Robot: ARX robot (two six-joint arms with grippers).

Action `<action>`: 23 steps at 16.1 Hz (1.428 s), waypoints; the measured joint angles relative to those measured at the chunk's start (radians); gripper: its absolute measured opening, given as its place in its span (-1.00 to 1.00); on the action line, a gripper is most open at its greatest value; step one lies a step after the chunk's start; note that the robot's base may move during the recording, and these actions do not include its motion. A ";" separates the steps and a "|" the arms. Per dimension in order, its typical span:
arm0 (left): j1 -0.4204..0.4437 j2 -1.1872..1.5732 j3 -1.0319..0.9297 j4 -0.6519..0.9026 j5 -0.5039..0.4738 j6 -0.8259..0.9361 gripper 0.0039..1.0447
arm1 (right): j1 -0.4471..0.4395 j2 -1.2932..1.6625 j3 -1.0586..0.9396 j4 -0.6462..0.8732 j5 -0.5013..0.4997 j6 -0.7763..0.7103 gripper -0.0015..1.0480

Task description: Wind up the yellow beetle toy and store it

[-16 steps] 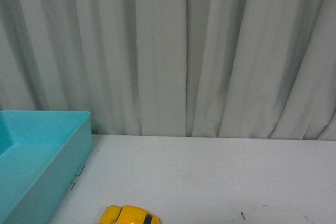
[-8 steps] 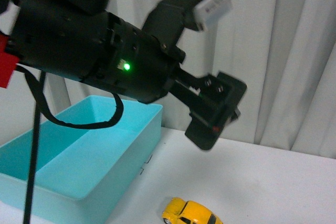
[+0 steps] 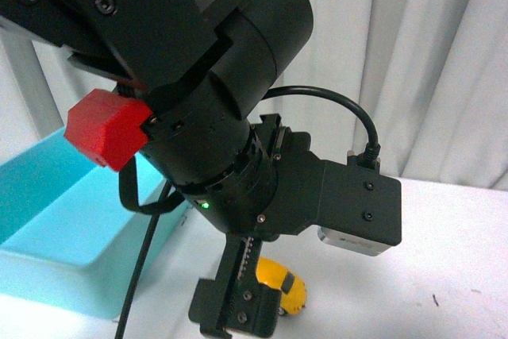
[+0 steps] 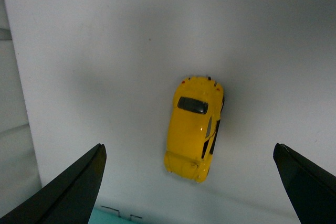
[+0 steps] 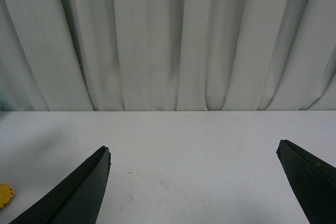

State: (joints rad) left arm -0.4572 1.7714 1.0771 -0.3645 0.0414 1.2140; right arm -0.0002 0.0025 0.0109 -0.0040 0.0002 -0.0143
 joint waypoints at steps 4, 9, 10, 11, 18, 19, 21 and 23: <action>-0.020 0.157 0.081 -0.031 -0.092 0.149 0.88 | 0.000 0.000 0.000 0.000 0.000 0.000 0.87; -0.008 0.282 0.187 -0.068 -0.129 0.207 0.88 | 0.000 0.000 0.000 0.000 0.000 0.000 0.87; -0.003 0.302 0.201 -0.078 -0.131 0.208 0.88 | 0.000 0.000 0.000 0.000 0.000 0.000 0.87; 0.003 0.318 0.208 -0.078 -0.137 0.210 0.88 | 0.000 0.000 0.000 0.000 0.000 0.000 0.87; 0.026 0.396 0.237 -0.051 -0.161 0.176 0.44 | 0.000 0.000 0.000 0.000 0.000 0.000 0.87; 0.027 0.399 0.239 -0.051 -0.161 0.177 0.27 | 0.000 0.000 0.000 0.000 0.000 0.000 0.87; 0.031 0.401 0.240 -0.054 -0.163 0.168 -0.10 | 0.000 0.000 0.000 0.000 0.000 0.000 0.87; 0.031 0.393 0.246 -0.062 -0.144 0.166 -0.22 | 0.000 0.000 0.000 0.000 0.000 0.000 0.87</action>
State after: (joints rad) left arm -0.4263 2.1647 1.3235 -0.4263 -0.1024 1.3800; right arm -0.0002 0.0025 0.0109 -0.0040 0.0002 -0.0143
